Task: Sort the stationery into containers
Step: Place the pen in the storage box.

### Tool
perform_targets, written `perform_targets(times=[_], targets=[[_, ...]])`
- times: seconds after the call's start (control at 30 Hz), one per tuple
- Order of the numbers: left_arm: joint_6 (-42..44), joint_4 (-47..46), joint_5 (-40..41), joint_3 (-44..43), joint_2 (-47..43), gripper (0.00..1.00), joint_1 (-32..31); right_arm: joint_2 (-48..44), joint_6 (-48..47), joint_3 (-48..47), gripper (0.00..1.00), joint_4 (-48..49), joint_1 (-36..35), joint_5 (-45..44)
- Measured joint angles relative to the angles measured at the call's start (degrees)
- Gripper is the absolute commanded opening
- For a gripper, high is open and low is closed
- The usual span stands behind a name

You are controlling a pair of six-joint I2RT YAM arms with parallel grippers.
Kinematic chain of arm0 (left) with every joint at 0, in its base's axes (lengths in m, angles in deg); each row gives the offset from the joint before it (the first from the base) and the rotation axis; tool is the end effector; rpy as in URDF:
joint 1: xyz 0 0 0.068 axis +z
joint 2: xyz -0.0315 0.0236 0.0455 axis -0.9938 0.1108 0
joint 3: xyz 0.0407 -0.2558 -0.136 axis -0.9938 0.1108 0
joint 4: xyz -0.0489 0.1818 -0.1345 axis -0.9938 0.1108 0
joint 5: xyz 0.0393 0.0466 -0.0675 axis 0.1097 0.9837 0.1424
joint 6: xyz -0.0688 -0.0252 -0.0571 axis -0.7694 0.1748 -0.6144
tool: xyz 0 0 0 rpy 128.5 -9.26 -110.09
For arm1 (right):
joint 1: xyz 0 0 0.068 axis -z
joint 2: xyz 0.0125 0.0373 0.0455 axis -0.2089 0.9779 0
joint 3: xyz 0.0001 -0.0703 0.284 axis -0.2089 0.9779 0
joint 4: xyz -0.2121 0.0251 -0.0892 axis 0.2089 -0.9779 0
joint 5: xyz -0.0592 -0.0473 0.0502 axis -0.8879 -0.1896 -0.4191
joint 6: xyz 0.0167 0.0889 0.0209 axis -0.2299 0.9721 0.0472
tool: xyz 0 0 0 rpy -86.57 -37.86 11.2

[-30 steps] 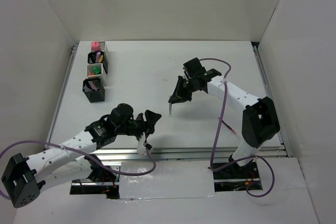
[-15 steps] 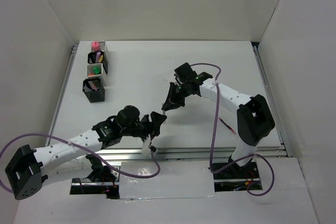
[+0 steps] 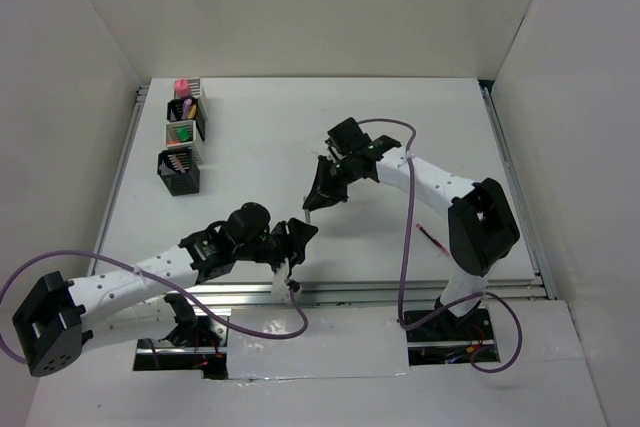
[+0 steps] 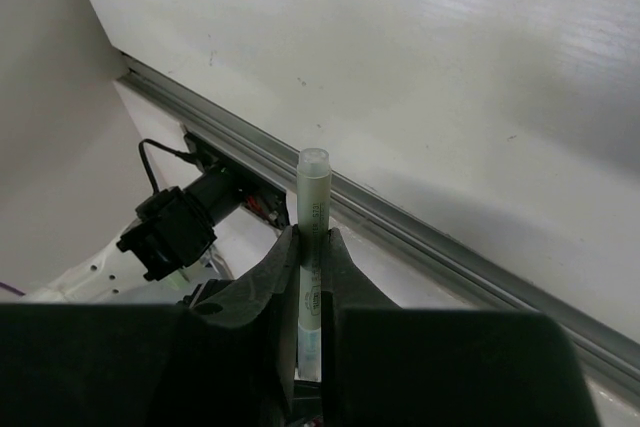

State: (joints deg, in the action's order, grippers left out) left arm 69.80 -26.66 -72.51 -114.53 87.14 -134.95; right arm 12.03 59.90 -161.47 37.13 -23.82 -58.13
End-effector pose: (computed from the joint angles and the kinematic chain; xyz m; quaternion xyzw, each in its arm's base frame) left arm 0.1167 -0.1933 0.2465 0.8286 0.1763 0.0311 0.5305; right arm 0.2688 0.2443 0.2427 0.0216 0.9346 0.3531 0.0378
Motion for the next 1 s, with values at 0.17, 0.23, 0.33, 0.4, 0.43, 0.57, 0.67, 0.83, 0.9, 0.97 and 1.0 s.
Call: perform_targets(times=[0.17,0.23,0.33,0.4,0.43,0.57,0.67,0.83,0.9,0.97,1.0], targets=[[-0.9,0.2,0.0,-0.3,0.7,0.38,-0.2,0.0,-0.2,0.0,0.0,0.0,-0.4,0.7],[-0.9,0.2,0.0,-0.5,0.9,0.34,-0.2,0.0,-0.2,0.0,0.0,0.1,-0.6,1.2],[-1.1,0.2,0.0,-0.6,0.9,0.26,-0.3,0.0,-0.4,0.0,0.0,0.2,-0.8,1.8],[-1.7,0.5,-0.1,-0.6,0.9,0.21,-0.3,0.0,-0.7,0.0,0.0,0.5,-1.1,1.8],[-2.1,0.5,-0.2,-0.6,0.9,0.13,-0.3,0.0,-1.0,0.0,0.0,0.6,-1.2,1.8],[-3.2,0.5,0.0,-0.6,0.9,0.02,-0.8,0.0,-1.8,0.0,0.49,0.7,-1.5,1.9],[-4.3,0.5,0.0,-0.6,0.8,0.0,-1.0,0.0,-3.5,-0.3,0.73,0.5,-1.7,2.5],[-8.8,2.1,0.3,-1.1,-1.9,0.0,-2.1,-0.3,-11.0,-4.2,0.79,-0.7,0.5,4.9],[-11.9,2.8,1.3,-1.8,-3.8,0.0,-4.1,-1.3,-15.9,-5.6,0.77,-0.9,3.8,8.7],[-16.5,3.3,2.4,-3.0,-5.5,0.0,-6.2,-2.8,-19.3,-6.8,0.75,-1.4,8.8,11.0],[-20.9,3.5,3.1,-4.1,-5.9,0.0,-7.0,-3.7,-21.7,-7.6,0.74,-2.3,11.8,12.2]])
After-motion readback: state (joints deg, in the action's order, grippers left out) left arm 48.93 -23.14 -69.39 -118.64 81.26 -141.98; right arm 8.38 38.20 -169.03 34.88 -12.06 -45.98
